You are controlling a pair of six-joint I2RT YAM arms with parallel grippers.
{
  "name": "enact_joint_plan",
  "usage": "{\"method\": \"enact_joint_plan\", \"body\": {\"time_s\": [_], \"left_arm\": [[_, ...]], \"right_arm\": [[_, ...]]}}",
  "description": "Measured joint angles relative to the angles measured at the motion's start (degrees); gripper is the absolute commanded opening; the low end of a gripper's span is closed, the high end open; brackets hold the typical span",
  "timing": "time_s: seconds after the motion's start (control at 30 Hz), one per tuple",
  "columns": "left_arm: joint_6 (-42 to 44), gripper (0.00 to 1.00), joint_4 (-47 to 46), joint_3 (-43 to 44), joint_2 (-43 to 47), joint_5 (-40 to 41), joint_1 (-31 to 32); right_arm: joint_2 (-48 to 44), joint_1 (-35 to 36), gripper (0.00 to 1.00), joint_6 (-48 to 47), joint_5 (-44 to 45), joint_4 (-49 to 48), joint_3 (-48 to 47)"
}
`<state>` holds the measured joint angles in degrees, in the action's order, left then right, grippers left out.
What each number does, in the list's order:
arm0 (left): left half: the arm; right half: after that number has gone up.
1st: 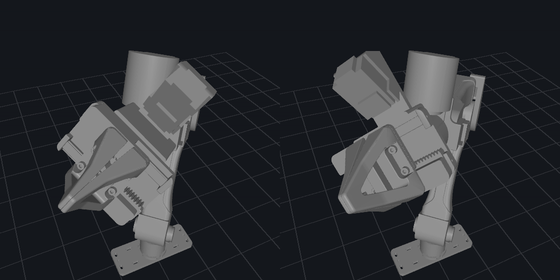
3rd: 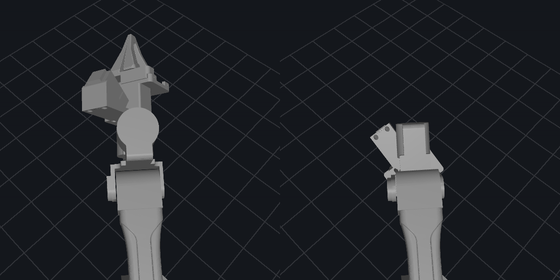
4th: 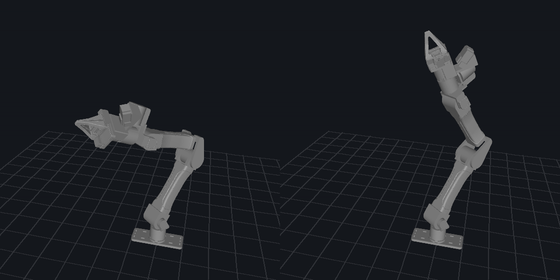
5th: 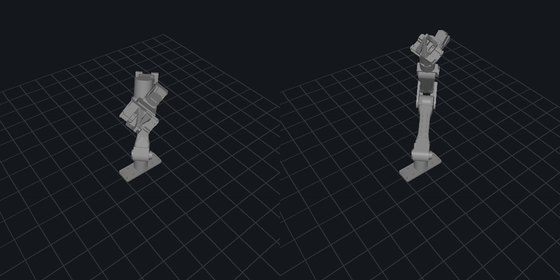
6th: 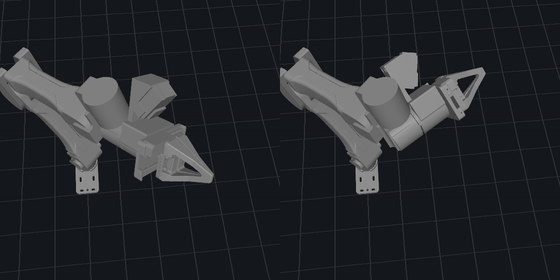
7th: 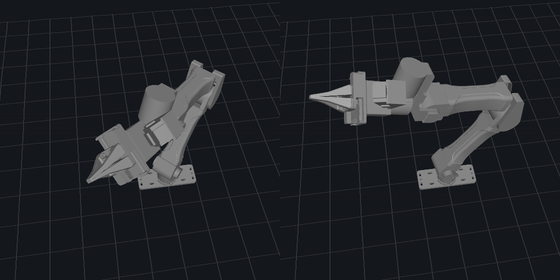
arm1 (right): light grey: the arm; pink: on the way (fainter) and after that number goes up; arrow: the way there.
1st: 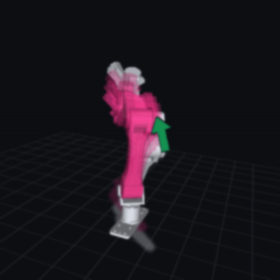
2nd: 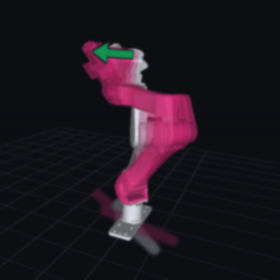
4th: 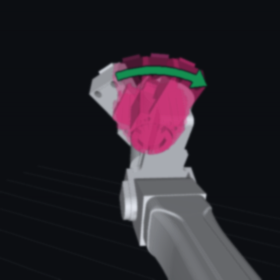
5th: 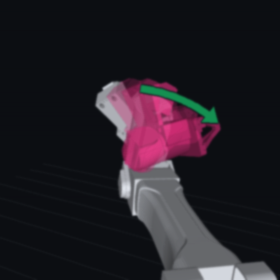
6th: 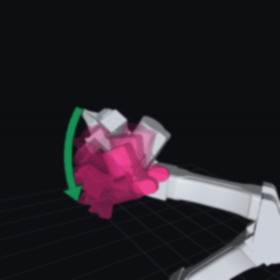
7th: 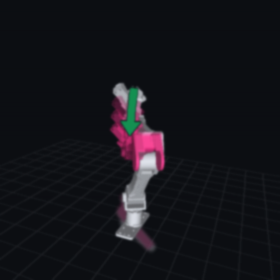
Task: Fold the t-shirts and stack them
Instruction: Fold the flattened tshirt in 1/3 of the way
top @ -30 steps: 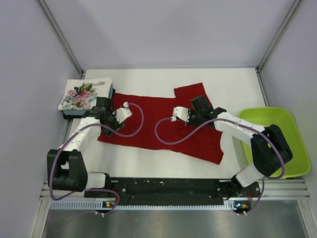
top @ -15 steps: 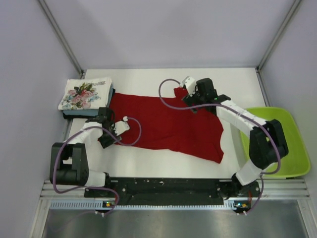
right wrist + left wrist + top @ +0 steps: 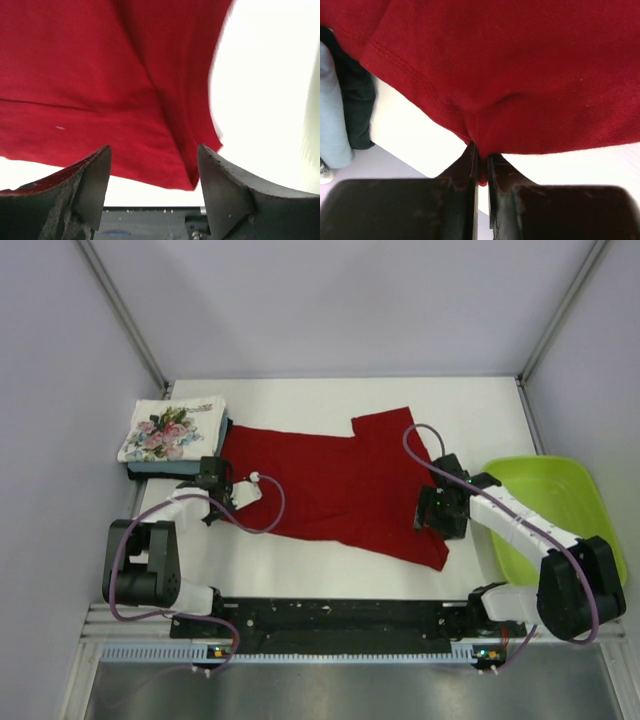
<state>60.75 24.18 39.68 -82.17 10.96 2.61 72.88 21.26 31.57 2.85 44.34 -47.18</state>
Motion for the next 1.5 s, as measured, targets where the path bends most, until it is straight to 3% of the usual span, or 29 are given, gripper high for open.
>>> {"method": "enact_joint_plan", "body": {"time_s": [0.1, 0.17, 0.3, 0.33, 0.63, 0.73, 0.83, 0.9, 1.1, 1.17, 1.3, 1.5], "left_arm": [[-0.22, 0.00, -0.50, 0.00, -0.09, -0.24, 0.00], [-0.39, 0.00, -0.68, -0.11, -0.09, -0.28, 0.00], [-1.01, 0.00, -0.57, -0.98, 0.70, 0.63, 0.00], [-1.07, 0.00, -0.48, -1.33, 1.18, 0.98, 0.00], [-1.33, 0.00, 6.64, -3.04, 6.69, 4.50, 0.00], [-1.75, 0.01, 12.24, -3.04, 7.48, 3.78, 0.00], [-1.90, 0.42, 19.45, -3.04, 8.37, 1.25, 0.57], [-2.14, 0.55, 23.12, -3.04, 8.85, 0.02, 1.31], [-2.16, 0.63, 34.73, 2.29, 9.77, -4.61, -0.02], [-2.05, 0.62, 38.62, 10.08, 9.16, -7.63, -1.77], [-2.89, 0.51, 38.88, 24.92, 5.99, -14.05, -3.96], [-4.09, 0.60, 37.07, 28.33, -5.57, -17.55, -4.07]], "right_arm": [[0.07, 0.00, 0.71, 6.93, -0.13, 2.58, 4.85], [0.52, 0.00, 0.61, 10.69, -0.13, 2.62, 6.86], [3.15, -0.04, 0.09, 14.84, -1.88, 1.84, 9.31], [3.15, -0.17, 0.00, 15.63, -2.34, 2.05, 9.62], [-10.78, -12.70, 0.00, 17.94, -9.49, -1.03, 18.01], [-10.58, -14.12, 0.00, 16.46, -10.69, -1.07, 17.81], [-7.96, -15.08, 0.00, 14.51, -10.84, -0.42, 16.61], [-6.38, -15.43, 0.02, 13.44, -10.19, 0.33, 15.41], [-4.66, -15.54, 0.48, 11.43, -9.33, 2.93, 13.46], [-4.68, -15.65, 0.54, 10.95, -7.56, 3.58, 12.57], [-5.57, -16.39, 0.56, 10.54, -4.13, 3.96, 10.80], [-5.73, -6.75, 0.60, 6.84, -1.31, 4.39, 5.07]]}}
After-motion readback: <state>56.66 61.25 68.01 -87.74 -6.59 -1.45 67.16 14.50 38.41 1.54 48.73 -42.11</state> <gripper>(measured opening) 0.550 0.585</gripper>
